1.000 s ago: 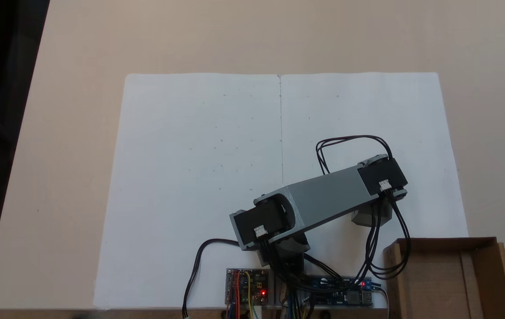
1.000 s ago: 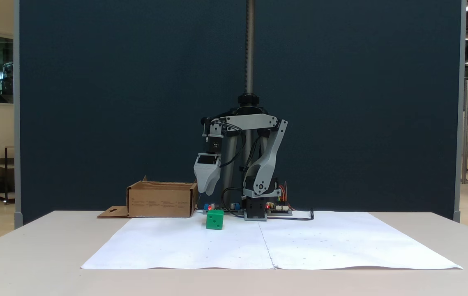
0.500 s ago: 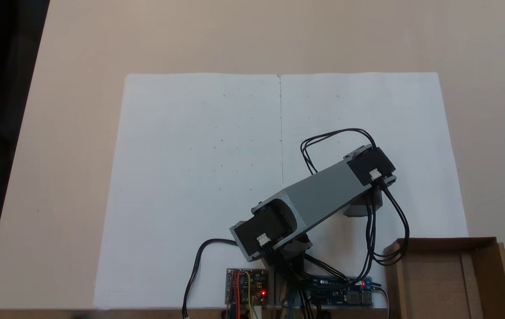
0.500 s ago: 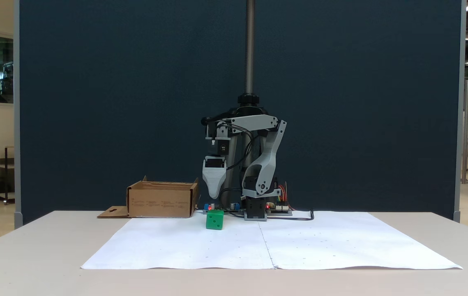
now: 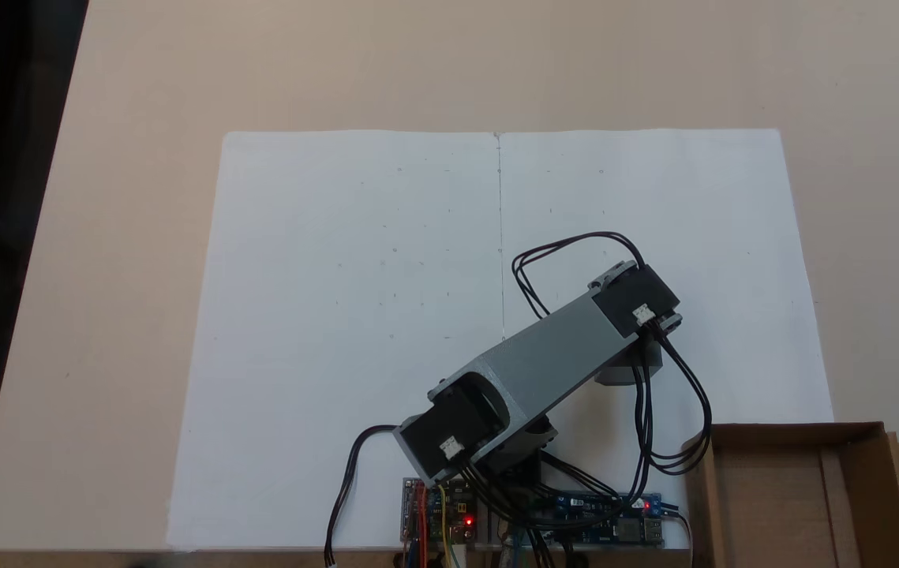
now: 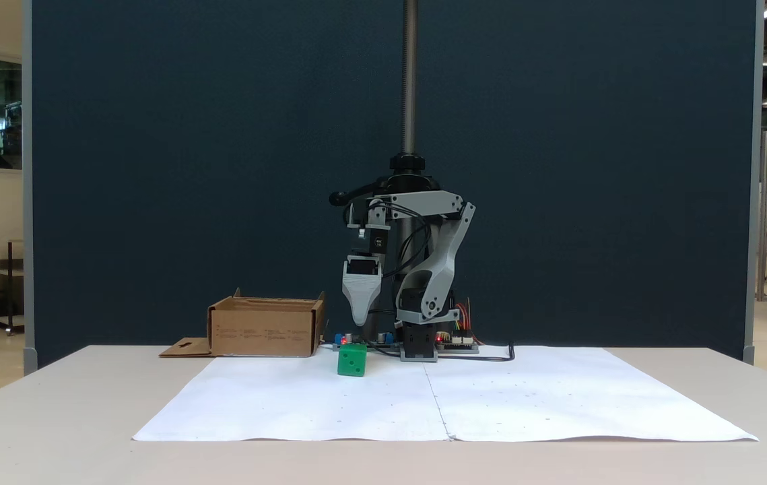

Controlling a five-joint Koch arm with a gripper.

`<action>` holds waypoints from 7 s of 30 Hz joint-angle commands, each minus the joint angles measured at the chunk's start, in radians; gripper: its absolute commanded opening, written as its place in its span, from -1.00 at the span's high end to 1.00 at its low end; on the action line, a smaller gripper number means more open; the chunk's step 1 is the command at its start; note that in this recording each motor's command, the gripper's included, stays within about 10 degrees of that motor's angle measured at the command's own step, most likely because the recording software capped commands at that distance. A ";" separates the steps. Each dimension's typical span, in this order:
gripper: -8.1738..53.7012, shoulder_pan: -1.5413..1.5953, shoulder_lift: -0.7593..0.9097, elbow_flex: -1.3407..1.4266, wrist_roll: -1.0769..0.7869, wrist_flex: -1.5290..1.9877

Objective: Grasp a green dice and put it in the bin.

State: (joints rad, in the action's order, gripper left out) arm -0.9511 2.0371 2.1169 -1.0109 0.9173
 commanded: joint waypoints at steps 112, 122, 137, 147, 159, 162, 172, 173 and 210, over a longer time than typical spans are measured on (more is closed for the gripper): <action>-0.36 0.123 -0.425 -0.028 0.371 -0.316; -0.08 0.123 -0.425 -0.028 0.371 -0.350; 0.34 0.126 -0.311 -0.029 0.426 -0.482; 0.34 0.023 -0.107 -0.225 0.437 -0.548; 0.34 -0.583 -0.106 -0.529 0.437 -0.569; 0.34 -0.712 -0.121 -0.538 0.436 -0.578; 0.34 -0.897 -0.348 -0.537 0.423 -0.649; 0.34 -0.896 -0.365 -0.535 0.423 -0.649; -0.70 0.209 -0.117 -0.514 0.854 -0.850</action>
State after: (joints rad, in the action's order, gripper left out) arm -0.8023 1.8745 1.6506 -0.2347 0.1411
